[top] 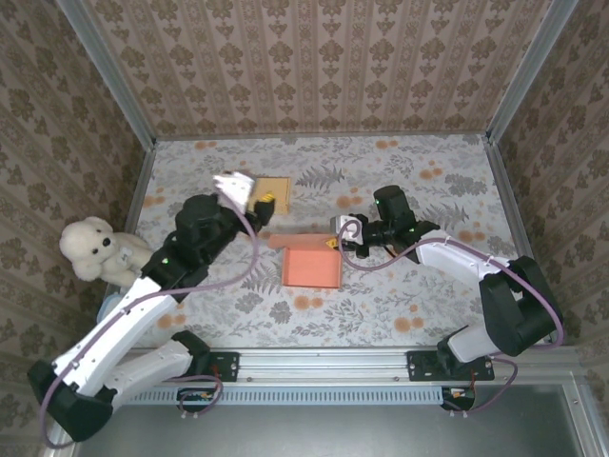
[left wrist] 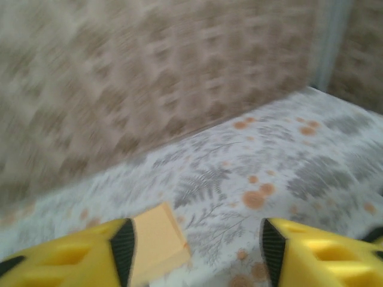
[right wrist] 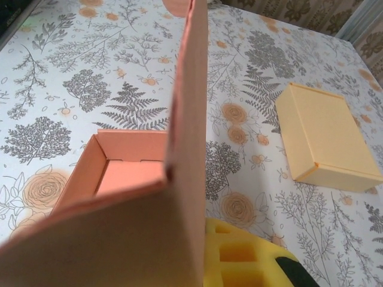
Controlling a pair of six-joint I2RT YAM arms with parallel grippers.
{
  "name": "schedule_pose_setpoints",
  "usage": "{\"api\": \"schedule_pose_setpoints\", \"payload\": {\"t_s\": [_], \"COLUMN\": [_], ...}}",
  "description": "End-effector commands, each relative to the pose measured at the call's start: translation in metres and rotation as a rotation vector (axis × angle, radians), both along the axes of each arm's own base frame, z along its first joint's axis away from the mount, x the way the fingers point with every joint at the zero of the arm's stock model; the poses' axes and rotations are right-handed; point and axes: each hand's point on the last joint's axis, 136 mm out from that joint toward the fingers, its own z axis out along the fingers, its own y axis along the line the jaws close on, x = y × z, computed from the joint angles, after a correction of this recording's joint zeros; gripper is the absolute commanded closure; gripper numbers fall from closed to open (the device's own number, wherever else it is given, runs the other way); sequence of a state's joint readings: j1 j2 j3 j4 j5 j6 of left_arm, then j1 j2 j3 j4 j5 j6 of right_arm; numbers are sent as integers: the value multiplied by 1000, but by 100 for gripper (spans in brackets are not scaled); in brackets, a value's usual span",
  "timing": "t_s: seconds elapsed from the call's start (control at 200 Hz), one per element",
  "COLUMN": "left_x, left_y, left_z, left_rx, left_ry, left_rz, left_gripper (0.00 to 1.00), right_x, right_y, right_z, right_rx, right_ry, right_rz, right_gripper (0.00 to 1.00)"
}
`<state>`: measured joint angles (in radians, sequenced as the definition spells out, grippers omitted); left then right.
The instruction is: Fold the paper box
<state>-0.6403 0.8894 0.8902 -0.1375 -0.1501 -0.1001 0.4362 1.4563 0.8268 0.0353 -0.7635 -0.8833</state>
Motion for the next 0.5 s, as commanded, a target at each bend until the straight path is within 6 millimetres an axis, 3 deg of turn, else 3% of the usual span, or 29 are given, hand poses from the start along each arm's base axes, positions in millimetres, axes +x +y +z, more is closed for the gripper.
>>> {"api": "schedule_pose_setpoints", "payload": {"t_s": [0.0,0.075,0.16,0.44,0.495], "left_x": [12,17,20,23,16], "left_y": [46,53,45,3,-12], "left_z": [-57,-85,-106,-138,-145], "left_rx": [-336,-453,-535,-699,-690], "left_ry": [361,516,645,831,871], "left_rz": [312,365,373,319,305], "left_gripper": [29,27,23,20,20], "right_x": [2,2,1,1,1], "right_y": [1,1,1,1,2], "right_z": [0,0,-2,-5,-5], "right_rx": [17,20,19,23,23], "right_ry": [-19,-24,-19,-8,-8], "right_rz": [7,6,5,6,7], "right_gripper": [91,91,91,91,91]}}
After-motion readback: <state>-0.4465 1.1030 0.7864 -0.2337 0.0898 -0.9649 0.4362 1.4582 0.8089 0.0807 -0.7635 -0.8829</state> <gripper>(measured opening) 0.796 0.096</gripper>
